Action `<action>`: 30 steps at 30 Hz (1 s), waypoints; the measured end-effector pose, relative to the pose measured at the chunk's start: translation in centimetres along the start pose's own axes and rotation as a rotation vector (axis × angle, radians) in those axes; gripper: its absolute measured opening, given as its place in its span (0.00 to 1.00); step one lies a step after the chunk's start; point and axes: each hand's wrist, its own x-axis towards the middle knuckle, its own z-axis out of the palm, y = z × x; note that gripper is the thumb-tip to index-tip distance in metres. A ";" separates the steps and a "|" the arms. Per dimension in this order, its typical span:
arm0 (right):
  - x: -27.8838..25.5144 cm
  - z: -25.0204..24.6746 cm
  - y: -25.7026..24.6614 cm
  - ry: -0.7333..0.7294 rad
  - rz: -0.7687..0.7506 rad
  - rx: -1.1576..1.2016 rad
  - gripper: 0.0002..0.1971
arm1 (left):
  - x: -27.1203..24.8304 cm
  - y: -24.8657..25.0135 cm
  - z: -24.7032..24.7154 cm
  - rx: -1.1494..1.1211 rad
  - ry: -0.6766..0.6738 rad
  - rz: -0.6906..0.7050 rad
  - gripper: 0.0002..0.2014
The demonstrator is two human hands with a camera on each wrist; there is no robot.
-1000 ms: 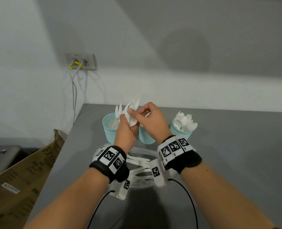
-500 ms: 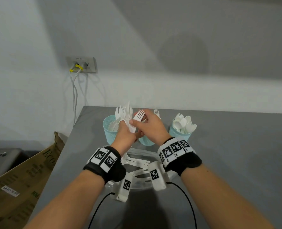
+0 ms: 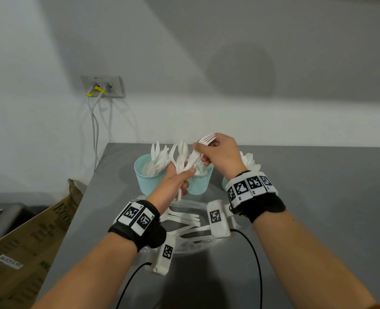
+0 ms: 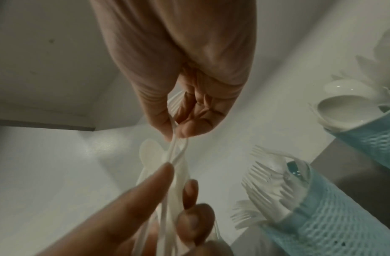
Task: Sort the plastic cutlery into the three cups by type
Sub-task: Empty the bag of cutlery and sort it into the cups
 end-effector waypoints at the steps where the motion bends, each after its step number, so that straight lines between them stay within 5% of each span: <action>1: 0.1 -0.1 0.0 0.012 -0.006 0.011 0.07 | 0.0 0.1 0.3 0.025 0.002 0.025 0.18; 6: -0.2 0.9 1.8 0.030 0.096 0.168 0.18 | 0.3 0.1 1.0 0.137 0.033 0.148 0.18; 14: -1.4 2.1 2.9 -0.235 0.095 -0.015 0.12 | 0.6 0.5 0.6 0.229 0.041 0.167 0.21; 23: 4.1 -1.8 1.1 0.120 0.017 -0.209 0.12 | 0.8 0.4 -0.7 0.227 0.161 0.075 0.24; 30: 5.0 0.3 5.1 -0.021 0.147 -0.489 0.09 | 0.9 0.7 -0.6 0.198 0.183 0.065 0.14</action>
